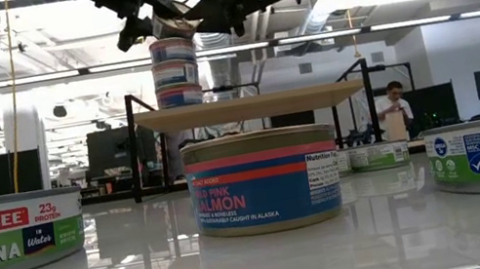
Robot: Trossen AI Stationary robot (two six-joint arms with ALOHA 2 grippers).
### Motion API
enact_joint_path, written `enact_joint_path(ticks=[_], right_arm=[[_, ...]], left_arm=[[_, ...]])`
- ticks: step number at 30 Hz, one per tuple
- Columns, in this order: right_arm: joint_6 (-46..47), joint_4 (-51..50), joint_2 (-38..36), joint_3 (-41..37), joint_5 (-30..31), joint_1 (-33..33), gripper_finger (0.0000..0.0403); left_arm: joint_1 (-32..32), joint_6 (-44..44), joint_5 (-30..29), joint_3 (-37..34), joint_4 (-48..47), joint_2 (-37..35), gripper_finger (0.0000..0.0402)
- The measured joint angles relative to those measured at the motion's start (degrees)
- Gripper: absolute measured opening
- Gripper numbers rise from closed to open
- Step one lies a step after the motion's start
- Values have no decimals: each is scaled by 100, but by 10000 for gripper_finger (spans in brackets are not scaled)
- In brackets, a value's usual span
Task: Stack canned seafood by type on shelf
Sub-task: Stack the blue tuna can on top of the blue tuna can
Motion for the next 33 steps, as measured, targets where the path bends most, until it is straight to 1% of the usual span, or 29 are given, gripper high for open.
enact_joint_path(ticks=[3, 9, 13, 16, 22, 27, 29, 33], right_arm=[[-13, 6, 0, 0, 0, 2, 265], [-19, 22, 2, -2, 4, 30, 265], [-13, 22, 2, -2, 4, 28, 265], [-15, 36, 2, -2, 4, 50, 265], [-13, 73, 2, -2, 9, 72, 265], [12, -74, 9, 249, 11, 72, 265], [-15, -135, 7, 367, 13, 72, 265], [-15, -180, 7, 437, 17, 70, 265]], left_arm=[[10, 54, 3, -2, -29, -8, 207], [13, 109, -58, -25, -193, 12, 254], [15, 126, -115, -26, -217, 9, 268], [15, 124, -52, -26, -216, 9, 265], [53, 68, 75, -12, -190, 1, 236], [248, -68, 327, 232, -264, -10, 216], [323, -1, 398, 367, -455, -12, 212], [369, 138, 167, 419, -670, -16, 211]])
